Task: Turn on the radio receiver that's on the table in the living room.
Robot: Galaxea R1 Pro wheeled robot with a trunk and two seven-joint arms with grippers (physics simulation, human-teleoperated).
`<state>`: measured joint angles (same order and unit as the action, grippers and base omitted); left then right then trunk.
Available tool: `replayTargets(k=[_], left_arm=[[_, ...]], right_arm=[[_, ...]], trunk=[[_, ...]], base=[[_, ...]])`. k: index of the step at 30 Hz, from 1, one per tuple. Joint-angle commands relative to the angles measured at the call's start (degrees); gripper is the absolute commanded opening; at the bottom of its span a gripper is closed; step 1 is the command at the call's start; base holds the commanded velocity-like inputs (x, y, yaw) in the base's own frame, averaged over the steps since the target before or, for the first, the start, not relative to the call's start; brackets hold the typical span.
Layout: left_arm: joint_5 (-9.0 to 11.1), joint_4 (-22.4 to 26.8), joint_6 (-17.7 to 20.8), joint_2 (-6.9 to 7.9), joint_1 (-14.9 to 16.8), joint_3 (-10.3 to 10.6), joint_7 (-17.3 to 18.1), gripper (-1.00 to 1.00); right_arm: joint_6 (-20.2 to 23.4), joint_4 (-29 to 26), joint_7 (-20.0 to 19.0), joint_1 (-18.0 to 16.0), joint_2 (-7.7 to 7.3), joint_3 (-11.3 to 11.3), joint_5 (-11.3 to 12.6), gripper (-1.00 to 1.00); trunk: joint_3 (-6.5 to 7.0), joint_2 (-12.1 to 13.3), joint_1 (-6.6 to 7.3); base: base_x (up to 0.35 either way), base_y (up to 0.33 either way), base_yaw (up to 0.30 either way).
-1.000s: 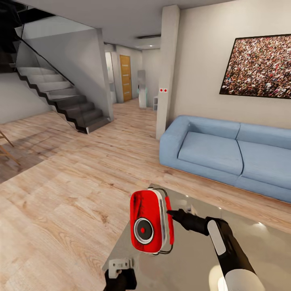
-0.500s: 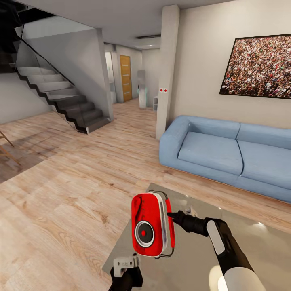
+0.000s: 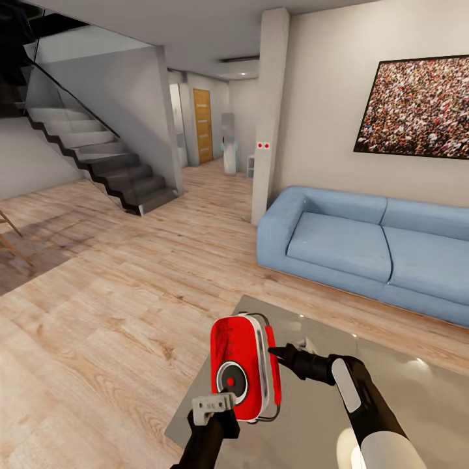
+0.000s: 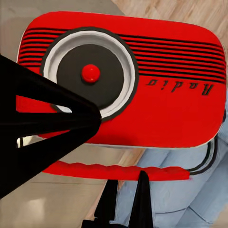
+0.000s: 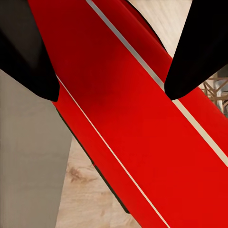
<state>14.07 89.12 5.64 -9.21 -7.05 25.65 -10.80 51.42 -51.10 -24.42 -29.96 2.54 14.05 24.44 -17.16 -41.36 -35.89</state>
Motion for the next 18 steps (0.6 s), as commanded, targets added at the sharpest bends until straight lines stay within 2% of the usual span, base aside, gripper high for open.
replayTargets(k=[1, 9, 13, 15, 16, 18], left_arm=[[-0.11, 0.00, 0.04, -0.10, 0.36, -0.17, -0.05, -1.00], [-0.26, -0.04, 0.17, -0.19, 1.79, -3.29, -0.09, -1.00], [-0.27, -0.09, 0.44, -0.16, 1.86, -3.91, -0.15, -1.00], [-0.27, -0.09, 2.23, -0.18, 1.86, -4.29, -0.20, -1.00], [-0.27, -0.09, 4.35, -0.19, 1.90, -4.75, -0.22, -1.00], [-0.27, -0.09, 5.53, -0.20, 1.93, -4.97, -0.20, -1.00]], right_arm=[[0.24, 0.00, -0.05, -0.01, 0.01, 0.01, 1.15, -1.00], [0.26, 0.02, -0.10, -0.01, -0.13, 0.01, 1.04, -1.00], [0.26, -0.10, -0.13, -0.01, -0.16, 0.01, 0.82, -1.00], [0.26, -0.14, -0.20, -0.01, -0.17, 0.01, 0.80, -1.00], [0.26, -0.29, -0.42, -0.01, -0.17, 0.01, 0.82, -1.00], [0.26, -0.49, -0.64, -0.01, -0.17, 0.01, 0.85, -1.00]], trunk=[[0.00, 0.00, 0.00], [0.00, 0.00, 0.00], [0.00, 0.00, 0.00], [0.00, 0.00, 0.00], [0.00, 0.00, 0.00], [0.00, 0.00, 0.00]], base=[[0.000, 0.000, 0.000], [0.000, 0.000, 0.000], [0.000, 0.000, 0.000], [0.000, 0.000, 0.000], [0.000, 0.000, 0.000], [0.000, 0.000, 0.000]])
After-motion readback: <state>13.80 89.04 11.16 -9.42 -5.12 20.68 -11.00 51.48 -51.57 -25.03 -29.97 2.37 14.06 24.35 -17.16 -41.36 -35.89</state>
